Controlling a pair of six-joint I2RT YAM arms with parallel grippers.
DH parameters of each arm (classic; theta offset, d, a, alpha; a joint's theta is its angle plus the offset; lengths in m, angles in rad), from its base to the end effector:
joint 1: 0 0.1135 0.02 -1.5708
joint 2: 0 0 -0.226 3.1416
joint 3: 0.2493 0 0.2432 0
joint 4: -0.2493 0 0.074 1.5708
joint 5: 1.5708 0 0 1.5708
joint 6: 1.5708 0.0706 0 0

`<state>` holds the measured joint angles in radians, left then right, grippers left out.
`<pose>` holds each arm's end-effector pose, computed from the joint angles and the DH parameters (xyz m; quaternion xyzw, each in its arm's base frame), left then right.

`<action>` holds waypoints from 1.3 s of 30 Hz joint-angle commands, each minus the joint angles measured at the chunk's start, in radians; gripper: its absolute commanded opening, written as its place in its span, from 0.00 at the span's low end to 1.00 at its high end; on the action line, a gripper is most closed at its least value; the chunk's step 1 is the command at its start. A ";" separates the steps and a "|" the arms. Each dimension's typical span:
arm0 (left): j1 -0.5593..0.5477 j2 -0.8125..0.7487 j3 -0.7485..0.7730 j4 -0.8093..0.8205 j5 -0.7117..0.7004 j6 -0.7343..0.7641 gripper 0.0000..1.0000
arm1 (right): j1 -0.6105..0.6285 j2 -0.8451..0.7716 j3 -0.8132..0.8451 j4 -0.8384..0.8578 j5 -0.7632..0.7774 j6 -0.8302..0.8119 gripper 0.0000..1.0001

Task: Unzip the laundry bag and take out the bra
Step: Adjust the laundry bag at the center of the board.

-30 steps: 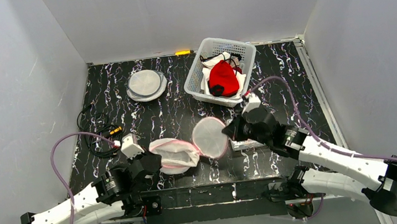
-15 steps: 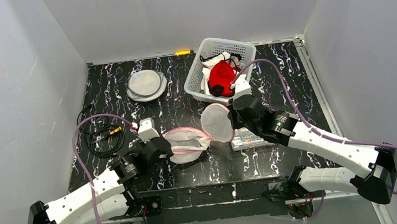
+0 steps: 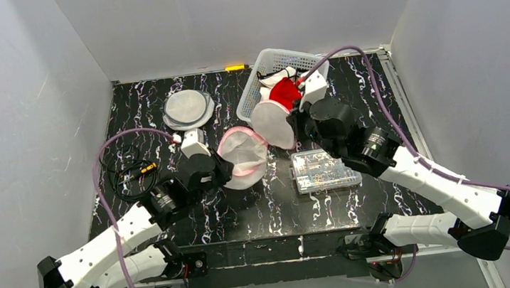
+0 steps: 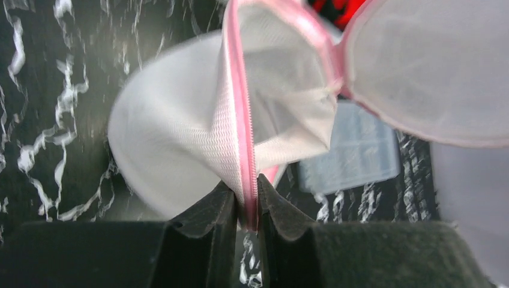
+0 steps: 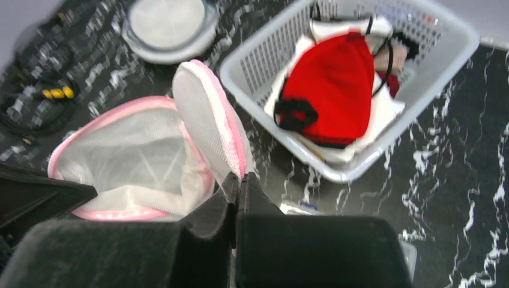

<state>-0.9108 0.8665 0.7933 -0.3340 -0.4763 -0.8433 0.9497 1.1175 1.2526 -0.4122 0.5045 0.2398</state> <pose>0.1719 -0.1687 0.2742 -0.1022 0.8158 -0.2846 0.4930 0.1890 0.2055 0.3707 -0.1275 0.7768 0.1620 0.5950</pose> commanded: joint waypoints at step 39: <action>0.114 0.132 0.033 -0.045 0.157 0.079 0.16 | 0.046 -0.001 -0.005 0.068 0.135 -0.128 0.01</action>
<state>-0.8135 1.0370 0.5774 -0.3931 -0.2619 -0.8738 0.9905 1.1252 1.0481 -0.4110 0.6014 0.1528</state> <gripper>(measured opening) 0.158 0.041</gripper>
